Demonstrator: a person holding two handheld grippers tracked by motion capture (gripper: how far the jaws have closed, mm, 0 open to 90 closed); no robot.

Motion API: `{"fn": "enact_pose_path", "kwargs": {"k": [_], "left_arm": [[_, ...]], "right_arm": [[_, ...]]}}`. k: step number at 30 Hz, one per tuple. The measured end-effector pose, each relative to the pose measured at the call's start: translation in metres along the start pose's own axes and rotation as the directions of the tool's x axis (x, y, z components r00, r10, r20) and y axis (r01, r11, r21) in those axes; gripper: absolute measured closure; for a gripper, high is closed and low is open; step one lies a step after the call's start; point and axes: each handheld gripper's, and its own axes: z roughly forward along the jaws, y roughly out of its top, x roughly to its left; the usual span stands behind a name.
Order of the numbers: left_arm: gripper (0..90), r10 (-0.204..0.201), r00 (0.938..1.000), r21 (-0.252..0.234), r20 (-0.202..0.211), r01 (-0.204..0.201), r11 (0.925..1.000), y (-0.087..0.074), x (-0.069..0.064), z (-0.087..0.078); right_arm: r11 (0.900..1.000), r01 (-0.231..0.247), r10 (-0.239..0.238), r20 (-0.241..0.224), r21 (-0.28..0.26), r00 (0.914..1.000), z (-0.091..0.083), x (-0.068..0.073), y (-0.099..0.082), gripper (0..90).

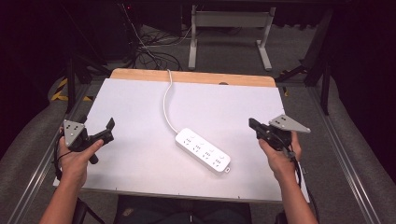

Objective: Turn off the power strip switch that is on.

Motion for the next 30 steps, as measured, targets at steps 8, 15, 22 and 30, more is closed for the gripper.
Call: {"fn": "enact_pose_path", "kwargs": {"k": [8,15,22,30], "left_arm": [[3.5,0.003,1.0,-0.001,-0.004,-0.003,1.0,0.0,0.001,0.0],[3.5,0.006,1.0,0.001,-0.005,-0.006,1.0,-0.001,0.001,-0.001],[3.7,0.011,0.9999,0.006,-0.002,-0.011,0.9999,-0.001,0.001,-0.001],[3.8,0.016,0.9999,0.008,-0.002,-0.016,0.9998,-0.001,0.001,-0.001]], "right_arm": [[0.9966,0.025,-0.017,-0.101,0.079,0.9948,0.039,0.018,0.017,90.0],[0.9869,0.084,-0.058,-0.184,0.137,0.9812,0.07,0.043,0.025,90.0],[0.9643,0.153,-0.094,-0.26,0.216,0.961,0.104,0.069,0.024,90.0],[0.9294,0.21,-0.111,-0.314,0.303,0.9429,0.138,0.094,0.012,90.0]]}}
